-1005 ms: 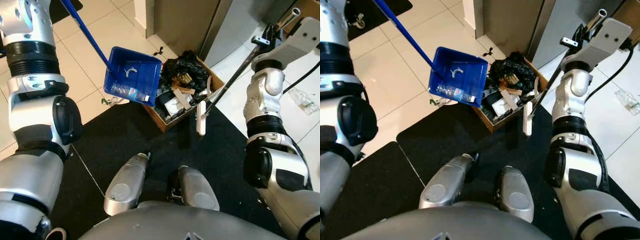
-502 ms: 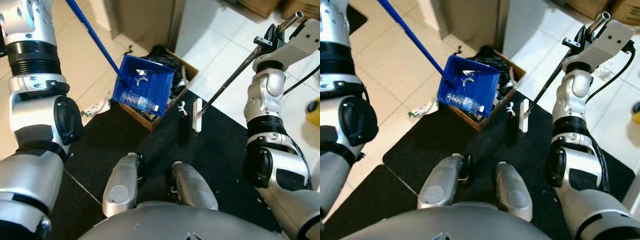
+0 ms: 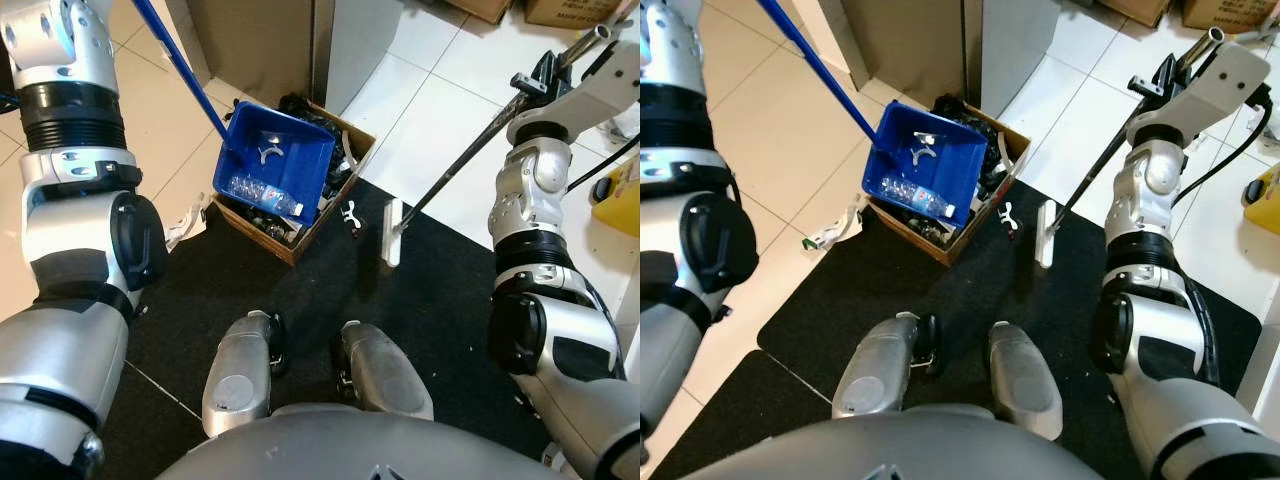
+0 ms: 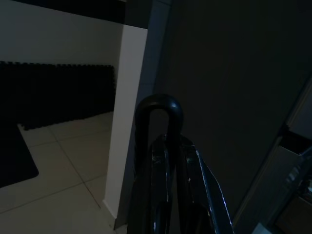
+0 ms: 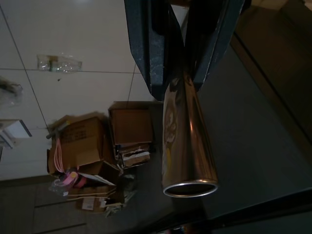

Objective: Sweep floor

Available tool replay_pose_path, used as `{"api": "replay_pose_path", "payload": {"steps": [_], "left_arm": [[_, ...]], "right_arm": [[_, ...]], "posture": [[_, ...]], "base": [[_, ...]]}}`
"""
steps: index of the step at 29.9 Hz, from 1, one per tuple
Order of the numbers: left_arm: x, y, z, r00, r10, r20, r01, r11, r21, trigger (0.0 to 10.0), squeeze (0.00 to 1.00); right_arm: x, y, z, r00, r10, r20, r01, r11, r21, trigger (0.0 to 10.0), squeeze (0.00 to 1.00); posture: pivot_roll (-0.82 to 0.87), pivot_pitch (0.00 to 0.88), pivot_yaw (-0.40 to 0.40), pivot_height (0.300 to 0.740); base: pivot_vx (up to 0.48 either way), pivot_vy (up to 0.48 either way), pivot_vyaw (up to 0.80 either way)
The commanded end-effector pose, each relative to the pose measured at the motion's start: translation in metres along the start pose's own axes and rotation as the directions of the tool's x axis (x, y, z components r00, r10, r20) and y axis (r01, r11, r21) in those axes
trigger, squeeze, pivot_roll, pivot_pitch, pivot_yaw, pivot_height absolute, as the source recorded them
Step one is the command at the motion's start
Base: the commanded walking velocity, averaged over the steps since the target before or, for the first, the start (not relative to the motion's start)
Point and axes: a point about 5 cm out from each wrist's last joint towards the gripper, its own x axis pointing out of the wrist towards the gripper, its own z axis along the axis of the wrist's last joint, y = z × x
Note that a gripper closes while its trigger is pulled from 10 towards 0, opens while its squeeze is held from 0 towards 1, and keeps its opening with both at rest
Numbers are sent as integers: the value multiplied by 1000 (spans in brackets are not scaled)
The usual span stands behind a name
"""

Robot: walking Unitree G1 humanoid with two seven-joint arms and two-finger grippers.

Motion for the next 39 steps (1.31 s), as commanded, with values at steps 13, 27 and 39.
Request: {"api": "replay_pose_path", "payload": {"steps": [13, 27, 39], "left_arm": [[13, 27, 11, 990, -43, 136, 14, 978, 206, 10000, 0], [23, 22, 21, 973, -75, 218, 4, 950, 311, 10000, 0], [26, -19, 29, 930, -274, 245, 35, 729, 684, 10000, 0]], "right_arm": [[3, 23, 19, 984, 133, 122, -130, 991, -35, 10000, 0], [-3, 20, 16, 983, 133, 125, -129, 991, -37, 10000, 0], [-10, 11, 17, 984, 117, 137, -111, 993, -49, 10000, 0]], "posture": [[104, 0, 3, 740], [82, 21, 23, 740], [41, 54, 37, 740]], "base": [[0, 0, 0], [0, 0, 0], [0, 0, 0]]}}
